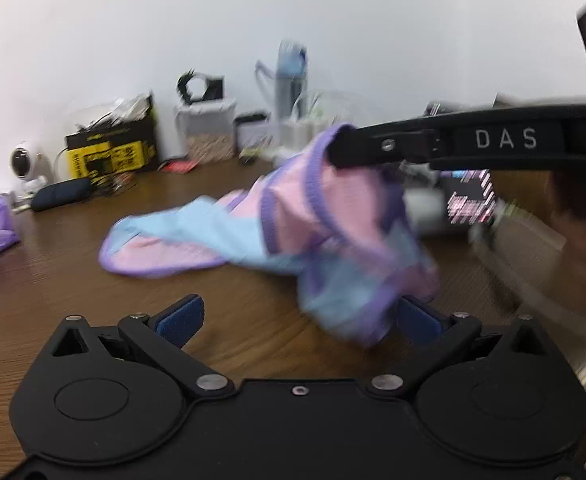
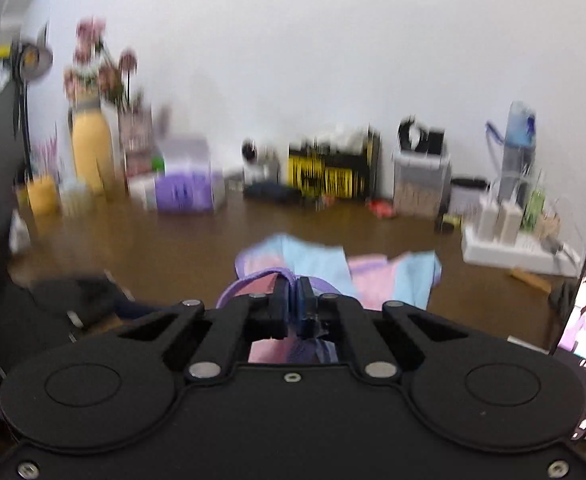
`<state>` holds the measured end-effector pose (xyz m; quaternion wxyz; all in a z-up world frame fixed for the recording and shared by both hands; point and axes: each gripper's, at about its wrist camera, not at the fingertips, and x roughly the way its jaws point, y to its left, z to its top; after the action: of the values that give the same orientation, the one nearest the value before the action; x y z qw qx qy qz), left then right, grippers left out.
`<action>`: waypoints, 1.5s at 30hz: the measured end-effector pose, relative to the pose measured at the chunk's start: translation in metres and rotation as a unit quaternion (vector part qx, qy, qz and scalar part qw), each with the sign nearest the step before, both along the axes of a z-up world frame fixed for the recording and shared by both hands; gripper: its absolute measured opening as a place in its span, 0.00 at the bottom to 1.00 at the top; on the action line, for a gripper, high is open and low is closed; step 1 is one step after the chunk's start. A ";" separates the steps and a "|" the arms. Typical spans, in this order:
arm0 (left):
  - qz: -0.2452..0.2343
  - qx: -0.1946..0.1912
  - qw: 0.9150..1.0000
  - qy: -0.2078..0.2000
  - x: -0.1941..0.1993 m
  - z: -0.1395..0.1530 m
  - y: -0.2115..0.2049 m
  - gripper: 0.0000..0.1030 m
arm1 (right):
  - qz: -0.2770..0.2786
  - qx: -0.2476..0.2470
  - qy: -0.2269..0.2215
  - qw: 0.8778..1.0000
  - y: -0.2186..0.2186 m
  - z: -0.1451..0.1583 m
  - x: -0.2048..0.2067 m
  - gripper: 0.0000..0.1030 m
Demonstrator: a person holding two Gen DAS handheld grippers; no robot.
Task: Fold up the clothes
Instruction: 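Grasp another purple-trimmed edge with the left gripper while the right gripper holds its edge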
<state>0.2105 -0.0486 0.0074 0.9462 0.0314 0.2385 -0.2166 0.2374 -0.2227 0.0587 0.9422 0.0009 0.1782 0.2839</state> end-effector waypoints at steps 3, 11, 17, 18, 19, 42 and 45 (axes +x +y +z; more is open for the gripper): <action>0.015 -0.018 1.000 0.003 0.000 0.005 -0.004 1.00 | 0.004 0.044 -0.010 0.999 -0.009 0.015 -0.011 0.05; 0.108 0.015 0.993 -0.052 -0.003 0.023 0.043 0.92 | -0.048 0.032 -0.037 0.998 -0.026 0.015 -0.007 0.05; 0.168 0.023 0.985 -0.036 -0.008 0.024 0.069 1.00 | -0.104 -0.024 0.028 0.994 -0.037 -0.038 0.008 0.06; 0.154 0.027 0.987 -0.036 -0.011 0.021 0.065 1.00 | -0.106 -0.040 0.031 0.993 -0.035 -0.046 0.006 0.06; 0.139 0.033 0.989 -0.036 -0.013 0.019 0.060 1.00 | -0.107 -0.049 0.033 0.992 -0.034 -0.051 0.005 0.06; -0.078 0.004 0.991 0.104 0.058 -0.015 0.019 0.94 | -0.081 -0.153 0.008 0.985 -0.022 -0.066 -0.017 0.11; -0.107 0.064 0.989 0.075 0.057 -0.012 0.005 0.94 | -0.080 -0.150 0.006 0.985 -0.023 -0.064 -0.018 0.08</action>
<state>0.2678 -0.0433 -0.0044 0.8930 0.1011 0.3180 -0.3021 0.2190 -0.2456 -0.0055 0.9503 -0.1246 0.2234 0.1772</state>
